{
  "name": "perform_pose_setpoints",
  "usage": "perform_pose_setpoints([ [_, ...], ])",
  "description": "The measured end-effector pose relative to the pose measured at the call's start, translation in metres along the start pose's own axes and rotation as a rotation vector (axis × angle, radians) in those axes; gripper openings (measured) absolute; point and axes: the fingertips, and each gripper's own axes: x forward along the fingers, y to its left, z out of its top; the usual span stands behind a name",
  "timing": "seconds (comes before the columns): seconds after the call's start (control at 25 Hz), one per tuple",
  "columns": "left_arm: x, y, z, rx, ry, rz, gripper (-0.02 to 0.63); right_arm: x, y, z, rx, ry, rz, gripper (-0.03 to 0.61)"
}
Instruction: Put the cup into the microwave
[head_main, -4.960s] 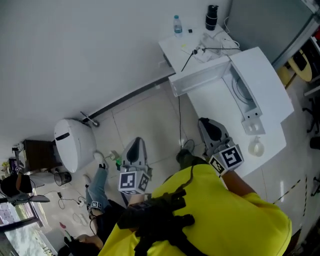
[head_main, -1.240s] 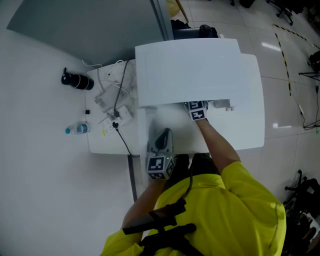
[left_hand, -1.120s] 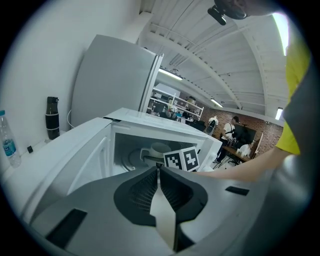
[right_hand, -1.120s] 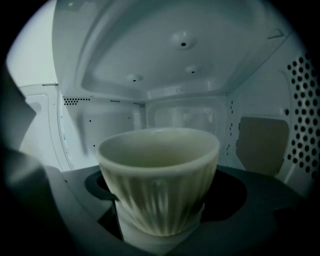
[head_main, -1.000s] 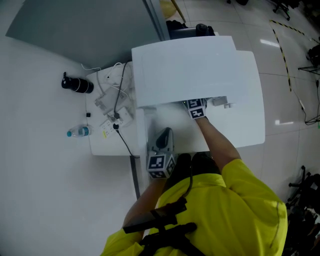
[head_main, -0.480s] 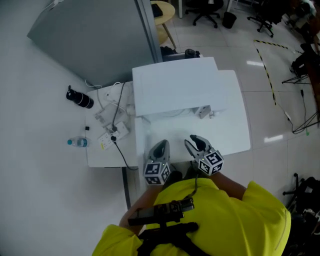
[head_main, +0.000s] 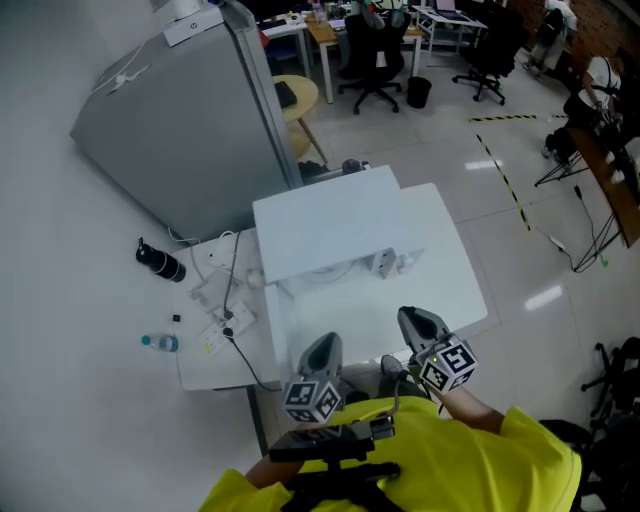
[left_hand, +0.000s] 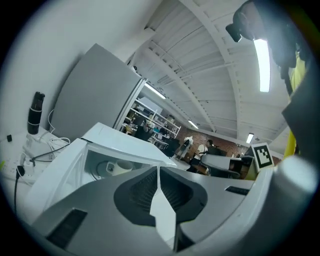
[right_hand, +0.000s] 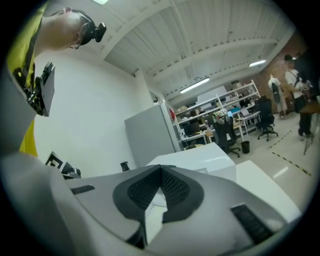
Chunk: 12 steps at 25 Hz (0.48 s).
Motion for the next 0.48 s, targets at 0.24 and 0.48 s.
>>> perform_pose_setpoints([
  [0.24, 0.0, -0.01, 0.006, 0.022, -0.017, -0.025, 0.015, -0.016, 0.02, -0.038, 0.048, 0.027, -0.055, 0.005],
  [0.48, -0.003, -0.011, 0.017, 0.051, -0.043, 0.004, 0.014, -0.01, 0.024, -0.025, 0.03, 0.009, -0.024, 0.005],
])
